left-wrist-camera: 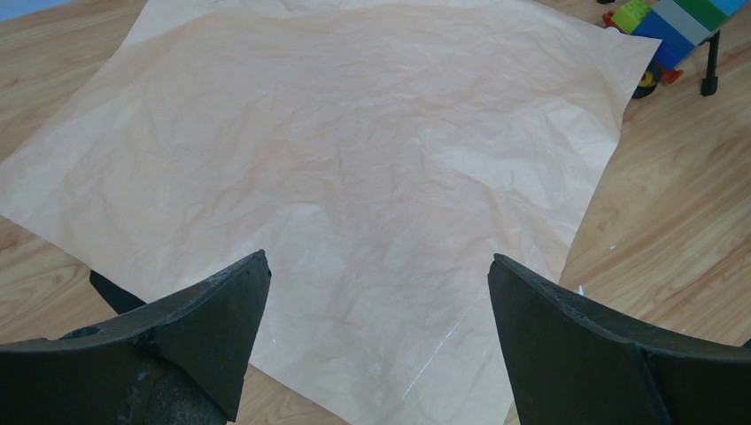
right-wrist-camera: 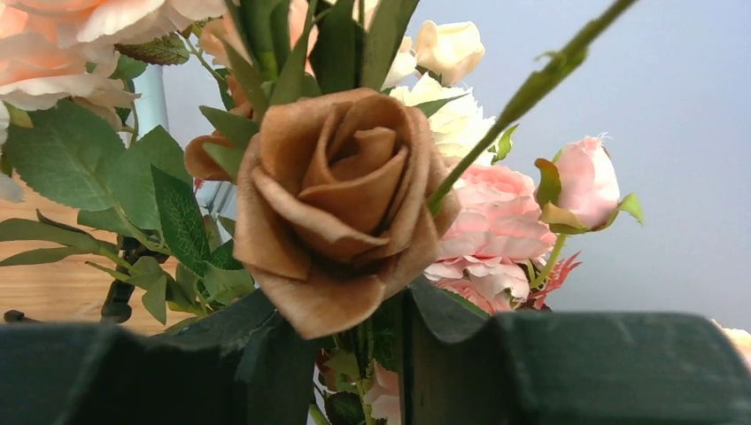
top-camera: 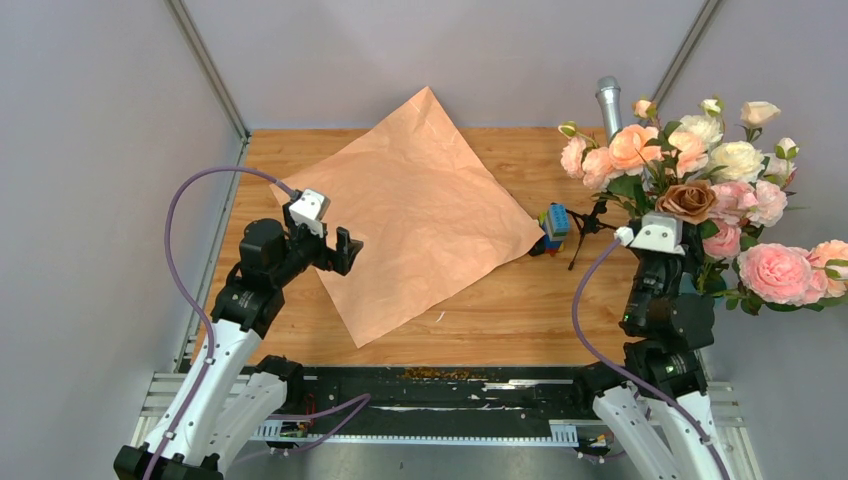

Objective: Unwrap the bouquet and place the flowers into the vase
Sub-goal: Insert the fake flower into the vase.

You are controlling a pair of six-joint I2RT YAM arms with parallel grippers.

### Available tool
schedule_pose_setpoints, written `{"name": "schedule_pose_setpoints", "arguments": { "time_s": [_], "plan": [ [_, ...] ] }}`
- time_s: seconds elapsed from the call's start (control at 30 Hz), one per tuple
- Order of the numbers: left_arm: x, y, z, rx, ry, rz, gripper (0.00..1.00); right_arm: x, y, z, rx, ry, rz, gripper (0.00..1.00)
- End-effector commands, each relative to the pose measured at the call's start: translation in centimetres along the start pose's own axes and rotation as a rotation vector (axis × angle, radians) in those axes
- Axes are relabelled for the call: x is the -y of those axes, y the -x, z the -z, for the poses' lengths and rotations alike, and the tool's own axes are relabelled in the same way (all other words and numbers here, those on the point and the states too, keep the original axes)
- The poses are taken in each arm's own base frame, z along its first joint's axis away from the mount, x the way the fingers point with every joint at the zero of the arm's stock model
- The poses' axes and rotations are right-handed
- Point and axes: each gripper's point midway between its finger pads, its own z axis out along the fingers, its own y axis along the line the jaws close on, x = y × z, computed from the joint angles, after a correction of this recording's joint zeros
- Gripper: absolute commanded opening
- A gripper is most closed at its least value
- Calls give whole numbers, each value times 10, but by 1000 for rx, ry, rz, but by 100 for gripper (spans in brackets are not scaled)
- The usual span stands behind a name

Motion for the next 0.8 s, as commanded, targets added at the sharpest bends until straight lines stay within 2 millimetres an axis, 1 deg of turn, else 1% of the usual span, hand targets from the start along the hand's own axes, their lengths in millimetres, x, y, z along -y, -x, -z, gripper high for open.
{"name": "schedule_pose_setpoints", "arguments": {
  "time_s": [0.0, 0.07, 0.13, 0.17, 0.2, 0.3, 0.37, 0.5, 0.63, 0.67, 0.7, 0.77],
  "plan": [
    [2, 13, 1, 55, -11, -31, 100, 14, 17, 7, 62, 10, -78, 37],
    [2, 13, 1, 54, -9, -31, 100, 10, 23, 11, 95, 61, -78, 42],
    [1, 13, 0, 52, -8, -30, 100, 9, 28, 15, 128, 90, -84, 49],
    [1, 13, 0, 52, -8, -31, 100, 8, 32, 18, 150, 109, -93, 56],
    [1, 12, 0, 51, -6, -30, 100, 7, 35, 21, 170, 131, -102, 60],
    [1, 12, 0, 49, -6, -29, 100, 2, 47, 29, 224, 203, -129, 69],
    [1, 12, -1, 47, -7, -28, 100, -2, 51, 33, 239, 248, -132, 74],
    [0, 11, -1, 44, -3, -26, 100, -10, 59, 41, 261, 339, -157, 80],
    [-2, 10, -1, 39, 9, -20, 100, -8, 73, 50, 291, 400, -197, 83],
    [-2, 11, -1, 40, 9, -19, 100, -7, 79, 53, 306, 423, -211, 84],
    [-2, 11, -1, 41, 8, -19, 100, -8, 81, 55, 305, 442, -215, 84],
    [-1, 11, -2, 40, 6, -18, 100, -3, 84, 56, 293, 446, -226, 84]
  ]
}}
